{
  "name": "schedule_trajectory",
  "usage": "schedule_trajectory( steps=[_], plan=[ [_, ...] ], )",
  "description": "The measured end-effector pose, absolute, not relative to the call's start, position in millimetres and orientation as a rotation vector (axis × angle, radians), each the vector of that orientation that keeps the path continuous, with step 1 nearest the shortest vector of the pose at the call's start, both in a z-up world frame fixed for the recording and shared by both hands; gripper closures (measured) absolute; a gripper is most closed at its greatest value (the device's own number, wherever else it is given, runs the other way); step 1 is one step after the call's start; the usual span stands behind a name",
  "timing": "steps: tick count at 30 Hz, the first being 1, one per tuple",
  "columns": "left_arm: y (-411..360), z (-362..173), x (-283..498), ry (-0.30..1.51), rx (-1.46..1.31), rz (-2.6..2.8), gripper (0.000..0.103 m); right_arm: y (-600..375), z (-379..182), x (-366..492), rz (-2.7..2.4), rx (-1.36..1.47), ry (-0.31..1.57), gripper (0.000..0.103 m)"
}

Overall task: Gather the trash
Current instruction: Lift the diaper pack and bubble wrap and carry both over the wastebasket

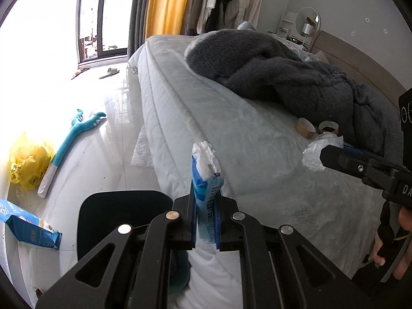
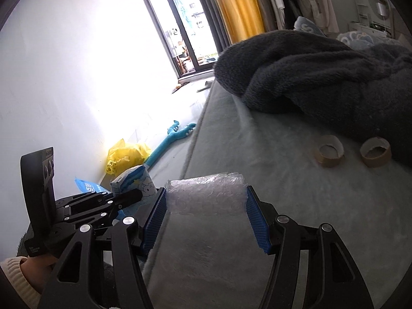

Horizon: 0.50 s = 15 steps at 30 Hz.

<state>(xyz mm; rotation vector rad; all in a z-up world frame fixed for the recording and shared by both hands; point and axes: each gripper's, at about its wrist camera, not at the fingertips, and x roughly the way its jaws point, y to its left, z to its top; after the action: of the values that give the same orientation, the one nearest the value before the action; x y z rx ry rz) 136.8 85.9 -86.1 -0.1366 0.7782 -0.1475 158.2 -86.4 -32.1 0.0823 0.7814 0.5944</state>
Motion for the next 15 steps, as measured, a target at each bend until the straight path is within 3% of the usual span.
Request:
schedule_trajectory(
  steps=[15],
  plan=[
    [161,-119,137,0.910,-0.202,-0.022,0.091,-17,-42,168,0.693,-0.008,0.804,0.041]
  ],
)
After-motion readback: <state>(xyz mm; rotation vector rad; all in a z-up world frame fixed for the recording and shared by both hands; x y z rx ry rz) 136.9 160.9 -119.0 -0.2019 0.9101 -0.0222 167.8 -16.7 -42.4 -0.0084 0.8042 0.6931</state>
